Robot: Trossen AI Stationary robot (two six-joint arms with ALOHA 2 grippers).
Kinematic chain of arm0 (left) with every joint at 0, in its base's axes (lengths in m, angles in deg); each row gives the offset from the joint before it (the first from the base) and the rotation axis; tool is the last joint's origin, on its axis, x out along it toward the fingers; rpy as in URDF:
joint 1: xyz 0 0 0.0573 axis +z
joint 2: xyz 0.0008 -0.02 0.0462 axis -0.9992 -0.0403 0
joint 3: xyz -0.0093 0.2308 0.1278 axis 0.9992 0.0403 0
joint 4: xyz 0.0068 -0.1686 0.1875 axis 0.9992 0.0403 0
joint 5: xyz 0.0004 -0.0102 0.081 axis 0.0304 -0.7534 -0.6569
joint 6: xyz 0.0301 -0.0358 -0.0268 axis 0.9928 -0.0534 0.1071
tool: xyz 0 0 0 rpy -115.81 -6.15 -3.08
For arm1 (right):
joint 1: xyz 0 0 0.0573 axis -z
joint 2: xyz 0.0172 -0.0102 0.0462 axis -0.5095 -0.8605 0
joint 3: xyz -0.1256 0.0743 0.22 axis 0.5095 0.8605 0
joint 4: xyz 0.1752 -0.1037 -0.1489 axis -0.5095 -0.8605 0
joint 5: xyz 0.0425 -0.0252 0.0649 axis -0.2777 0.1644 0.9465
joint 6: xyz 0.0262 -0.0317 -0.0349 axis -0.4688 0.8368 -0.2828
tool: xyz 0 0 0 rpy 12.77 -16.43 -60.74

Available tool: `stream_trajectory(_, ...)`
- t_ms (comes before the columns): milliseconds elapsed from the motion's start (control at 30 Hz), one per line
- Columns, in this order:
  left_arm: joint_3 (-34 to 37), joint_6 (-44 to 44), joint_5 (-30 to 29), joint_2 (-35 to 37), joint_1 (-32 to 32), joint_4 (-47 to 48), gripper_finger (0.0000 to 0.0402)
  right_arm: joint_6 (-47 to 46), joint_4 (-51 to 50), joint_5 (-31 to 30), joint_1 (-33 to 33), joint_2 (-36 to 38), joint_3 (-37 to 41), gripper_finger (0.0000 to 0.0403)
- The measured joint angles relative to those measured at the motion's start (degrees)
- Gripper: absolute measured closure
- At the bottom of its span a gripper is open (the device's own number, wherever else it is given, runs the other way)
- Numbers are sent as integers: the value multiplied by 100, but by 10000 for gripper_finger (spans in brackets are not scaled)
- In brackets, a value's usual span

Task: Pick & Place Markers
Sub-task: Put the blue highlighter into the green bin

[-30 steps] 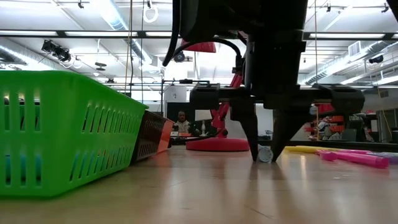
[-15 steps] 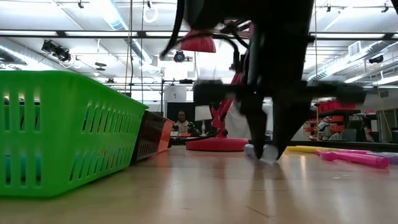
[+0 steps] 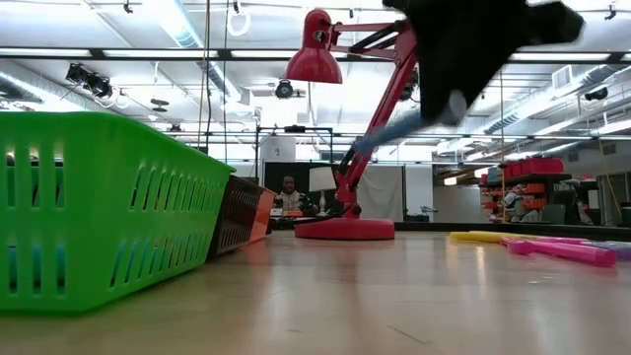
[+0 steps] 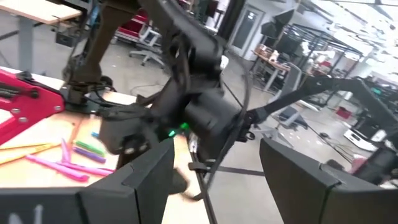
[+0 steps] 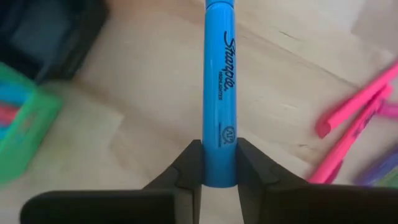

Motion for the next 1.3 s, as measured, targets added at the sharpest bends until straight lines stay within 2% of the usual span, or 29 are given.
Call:
stream_trajectory(333, 0, -1, -575, 0, 0, -55, 159, 2989, 201, 408, 56, 860, -7, 339)
stream_trajectory(633, 0, -3, -1251, 0, 1, -50, 158, 5200, 207, 1196, 72, 1029, -9, 340)
stream_trajectory(767, 0, -11, -1428, 0, 2, -48, 159, 5637, 222, 1339, 59, 1029, -9, 340)
stream_trajectory(933, 0, -153, -1539, 0, 2, -50, 158, 5674, 388, 1318, 49, 1121, -9, 340)
stream_trajectory(1300, 0, -30, -1539, 0, 1, -48, 159, 6023, 2115, 1269, -217, 2016, -15, 340)
